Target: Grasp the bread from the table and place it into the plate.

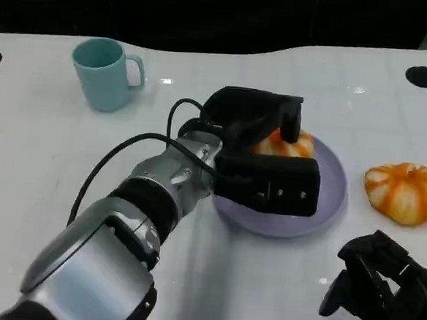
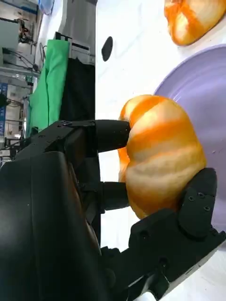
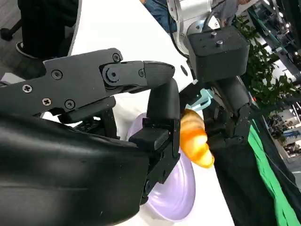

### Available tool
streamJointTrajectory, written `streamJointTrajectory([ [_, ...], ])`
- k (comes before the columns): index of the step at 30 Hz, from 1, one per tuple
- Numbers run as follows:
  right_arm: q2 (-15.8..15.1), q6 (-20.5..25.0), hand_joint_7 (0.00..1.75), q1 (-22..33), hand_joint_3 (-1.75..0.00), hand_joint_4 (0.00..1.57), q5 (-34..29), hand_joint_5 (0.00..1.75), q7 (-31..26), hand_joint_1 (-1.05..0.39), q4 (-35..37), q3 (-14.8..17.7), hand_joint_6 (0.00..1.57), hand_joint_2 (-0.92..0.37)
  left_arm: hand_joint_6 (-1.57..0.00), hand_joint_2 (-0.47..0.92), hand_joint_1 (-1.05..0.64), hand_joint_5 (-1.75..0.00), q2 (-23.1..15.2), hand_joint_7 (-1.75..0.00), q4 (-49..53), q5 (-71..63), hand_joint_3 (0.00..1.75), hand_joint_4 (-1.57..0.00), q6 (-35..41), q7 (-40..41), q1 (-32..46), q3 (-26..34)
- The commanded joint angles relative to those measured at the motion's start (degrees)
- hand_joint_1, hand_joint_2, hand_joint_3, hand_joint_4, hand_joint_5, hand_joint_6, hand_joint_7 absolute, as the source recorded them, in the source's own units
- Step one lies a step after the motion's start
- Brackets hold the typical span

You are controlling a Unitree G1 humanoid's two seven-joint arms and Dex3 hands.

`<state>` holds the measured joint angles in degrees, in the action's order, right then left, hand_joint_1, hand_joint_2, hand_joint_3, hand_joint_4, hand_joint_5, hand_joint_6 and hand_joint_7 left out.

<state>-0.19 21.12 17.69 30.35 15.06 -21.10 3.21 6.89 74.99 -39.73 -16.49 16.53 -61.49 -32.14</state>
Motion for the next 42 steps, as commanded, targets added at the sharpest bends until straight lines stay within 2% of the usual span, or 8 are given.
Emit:
streamJointTrajectory([
  [1,-0.37,-0.88,1.41,0.31,-0.24,0.59,-0.49,1.71,-0.3,-0.5,-0.66,0.07,0.52,-0.92,-0.72,0.62,-0.14,-1.75,-0.28,-1.3,0.16,-0.29,0.63,-0.87,0.31,0.55,-1.37,-0.2],
  [15,-0.37,-0.88,1.4,0.31,-0.24,0.59,-0.49,1.71,-0.31,-0.5,-0.66,0.07,0.52,-0.92,-0.73,0.63,-0.14,-1.75,-0.28,-1.3,0.15,-0.29,0.61,-0.87,0.32,0.55,-1.37,-0.21],
  [16,-0.38,-0.82,1.4,0.25,-0.24,0.59,-0.46,1.71,-0.31,-0.5,-0.64,0.08,0.52,-0.92,-0.73,0.63,-0.14,-1.75,-0.02,-1.3,0.46,1.26,0.61,-0.87,0.48,-2.58,-1.15,1.03],
  [17,-0.45,-0.74,1.4,0.22,-0.24,0.59,-0.37,1.71,-0.29,-0.49,-0.62,0.19,0.52,-0.92,-0.76,0.71,-0.14,-1.6,0.2,-0.97,1.19,0.55,0.42,-0.74,2.29,-8.0,-1.56,-0.03],
  [18,-0.5,-0.68,1.4,0.19,-0.24,0.59,-0.31,1.7,-0.28,-0.49,-0.61,0.28,0.53,-0.92,-0.44,0.81,-0.36,-0.95,0.34,-0.55,1.64,-0.07,0.37,-0.38,3.69,-12.0,-1.87,-0.87],
  [19,-0.53,-0.65,1.4,0.18,-0.23,0.6,-0.27,1.7,-0.27,-0.49,-0.6,0.33,0.53,-0.92,-0.25,0.88,-0.5,-0.49,0.4,-0.27,1.79,-0.61,0.35,-0.16,4.72,-14.63,-2.09,-1.51],
  [22,-0.6,-0.73,1.4,0.19,-0.23,0.6,-0.08,1.7,0.01,-0.49,-0.46,0.46,0.53,-0.92,-0.12,0.92,-0.63,-0.19,0.48,-0.08,1.52,-1.27,0.34,-0.02,6.58,-17.78,-2.45,-2.54],
  [42,-0.83,-0.87,1.44,-0.75,-0.24,0.58,-0.19,1.73,0.41,-0.49,0.69,1.01,0.51,-0.92,-0.09,0.92,-0.85,-0.05,-3.45,-0.01,-0.78,1.89,0.49,0.0,3.93,-19.55,-1.9,0.31],
])
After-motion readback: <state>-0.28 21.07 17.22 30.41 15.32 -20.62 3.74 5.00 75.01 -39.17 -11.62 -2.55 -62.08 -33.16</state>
